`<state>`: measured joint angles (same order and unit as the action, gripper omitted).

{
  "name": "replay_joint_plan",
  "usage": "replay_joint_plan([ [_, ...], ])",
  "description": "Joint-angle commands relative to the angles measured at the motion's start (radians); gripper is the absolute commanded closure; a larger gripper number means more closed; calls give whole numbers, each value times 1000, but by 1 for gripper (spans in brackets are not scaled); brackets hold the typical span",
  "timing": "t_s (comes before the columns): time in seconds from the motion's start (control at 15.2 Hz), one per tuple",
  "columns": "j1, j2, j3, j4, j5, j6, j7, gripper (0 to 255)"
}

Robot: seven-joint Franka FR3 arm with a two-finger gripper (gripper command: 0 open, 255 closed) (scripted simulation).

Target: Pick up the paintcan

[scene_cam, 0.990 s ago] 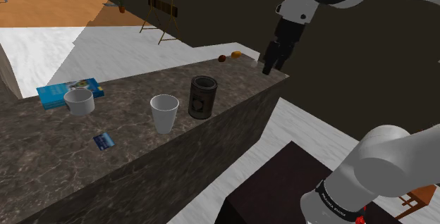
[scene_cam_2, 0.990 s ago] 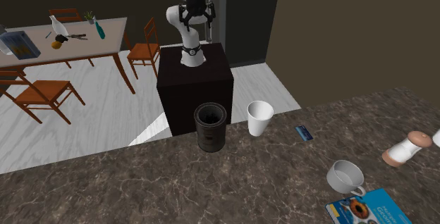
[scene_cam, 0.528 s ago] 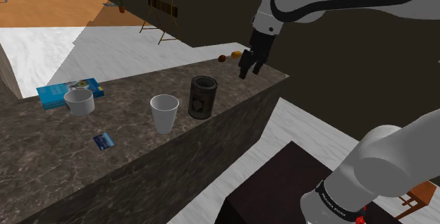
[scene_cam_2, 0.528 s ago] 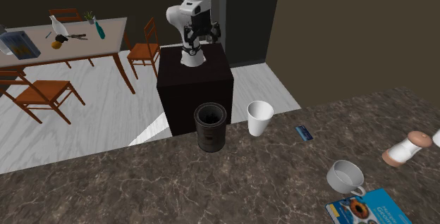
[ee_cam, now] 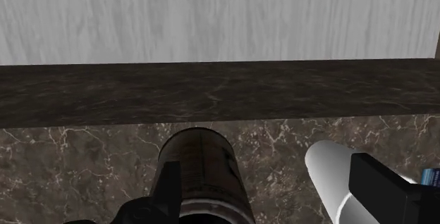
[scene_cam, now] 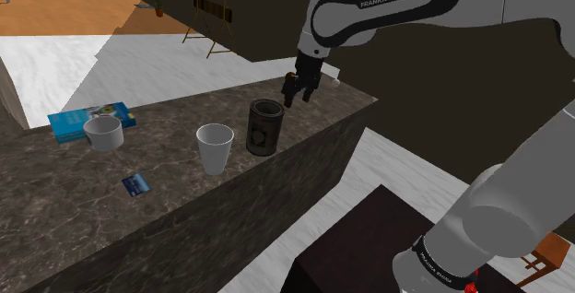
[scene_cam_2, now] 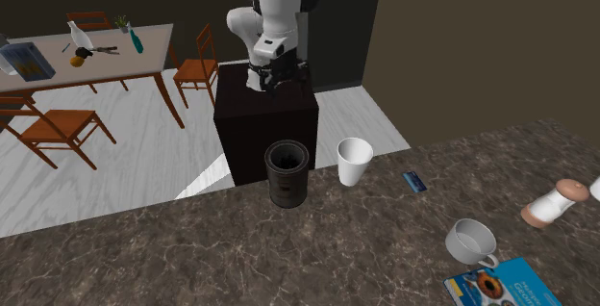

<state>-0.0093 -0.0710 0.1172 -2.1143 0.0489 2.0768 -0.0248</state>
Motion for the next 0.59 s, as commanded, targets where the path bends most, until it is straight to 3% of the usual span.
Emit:
replay_joint_plan([
  [0.0, 4, 78, 6, 51, -8, 32, 11, 0],
  [0.53, 22, 386, 8, 309, -48, 95, 38, 0],
])
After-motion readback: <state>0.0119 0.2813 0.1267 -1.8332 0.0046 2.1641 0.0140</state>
